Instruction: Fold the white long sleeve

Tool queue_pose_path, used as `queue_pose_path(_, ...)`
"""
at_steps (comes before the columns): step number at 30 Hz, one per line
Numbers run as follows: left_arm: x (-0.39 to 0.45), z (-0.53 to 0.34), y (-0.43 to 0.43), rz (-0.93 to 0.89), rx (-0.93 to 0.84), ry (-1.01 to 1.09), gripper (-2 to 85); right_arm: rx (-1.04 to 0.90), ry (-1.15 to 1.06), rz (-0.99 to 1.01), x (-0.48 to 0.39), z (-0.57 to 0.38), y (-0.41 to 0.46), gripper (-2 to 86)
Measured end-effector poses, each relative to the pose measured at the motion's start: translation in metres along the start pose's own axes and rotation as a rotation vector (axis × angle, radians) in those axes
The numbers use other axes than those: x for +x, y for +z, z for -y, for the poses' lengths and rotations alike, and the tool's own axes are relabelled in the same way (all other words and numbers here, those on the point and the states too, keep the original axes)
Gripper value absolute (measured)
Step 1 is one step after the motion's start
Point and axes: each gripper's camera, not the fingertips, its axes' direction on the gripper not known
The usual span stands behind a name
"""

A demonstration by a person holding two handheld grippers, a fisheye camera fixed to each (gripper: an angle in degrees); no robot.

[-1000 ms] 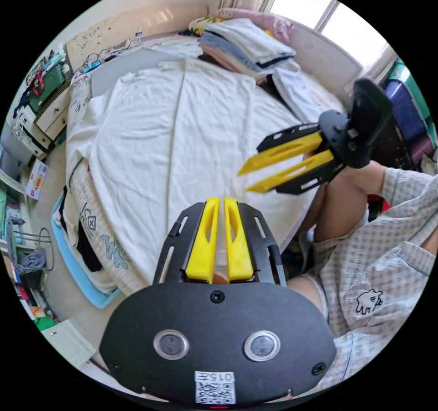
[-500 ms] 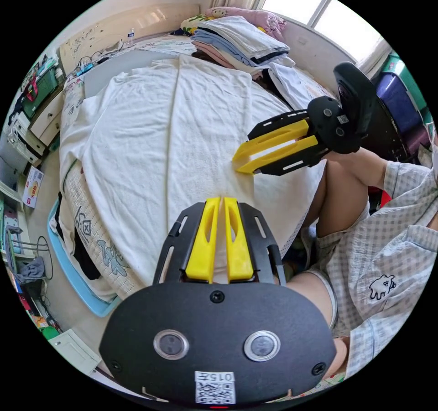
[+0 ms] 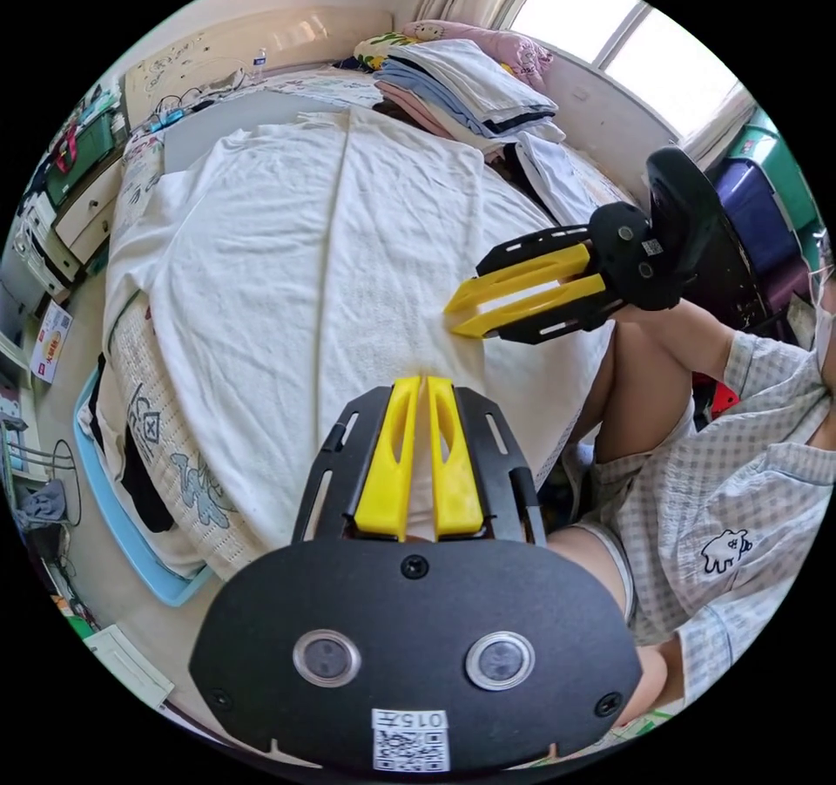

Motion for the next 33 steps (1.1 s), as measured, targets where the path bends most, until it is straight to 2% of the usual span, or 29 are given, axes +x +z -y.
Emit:
queue_pose_path(8, 0.010, -0.006, 0.012, 0.059, 0.017, 0.037, 0.6, 0.001, 0.018, 0.009, -0.029, 0.007, 0.039, 5.7)
queue_pose_path(12, 0.014, -0.011, 0.019, 0.082, 0.029, 0.051, 0.6, 0.004, -0.018, -0.072, -0.063, 0.006, 0.065, 5.7)
queue_pose_path(20, 0.001, -0.024, 0.031, 0.049, 0.055, -0.006, 0.5, 0.008, 0.020, -0.025, -0.087, -0.010, 0.123, 5.5)
queue_pose_path(25, -0.001, -0.033, 0.039, 0.062, 0.069, 0.004, 0.6, 0.002, -0.042, -0.054, -0.117, -0.035, 0.157, 4.1)
queue_pose_path(28, -0.004, -0.038, 0.043, 0.064, 0.068, 0.007, 1.1, 0.068, 0.059, -0.078, -0.103, -0.067, 0.154, 4.1)
queue_pose_path(29, -0.006, -0.038, 0.044, 0.060, 0.058, 0.005, 1.5, 0.166, 0.107, -0.069, -0.088, -0.089, 0.143, 4.6)
queue_pose_path(31, -0.010, -0.038, 0.046, 0.047, 0.041, 0.004, 2.4, 0.304, 0.268, -0.056, -0.051, -0.128, 0.128, 5.5)
queue_pose_path(33, -0.018, -0.035, 0.043, -0.008, 0.089, 0.022, 5.2, 0.467, 0.526, -0.118, 0.006, -0.193, 0.119, 5.7)
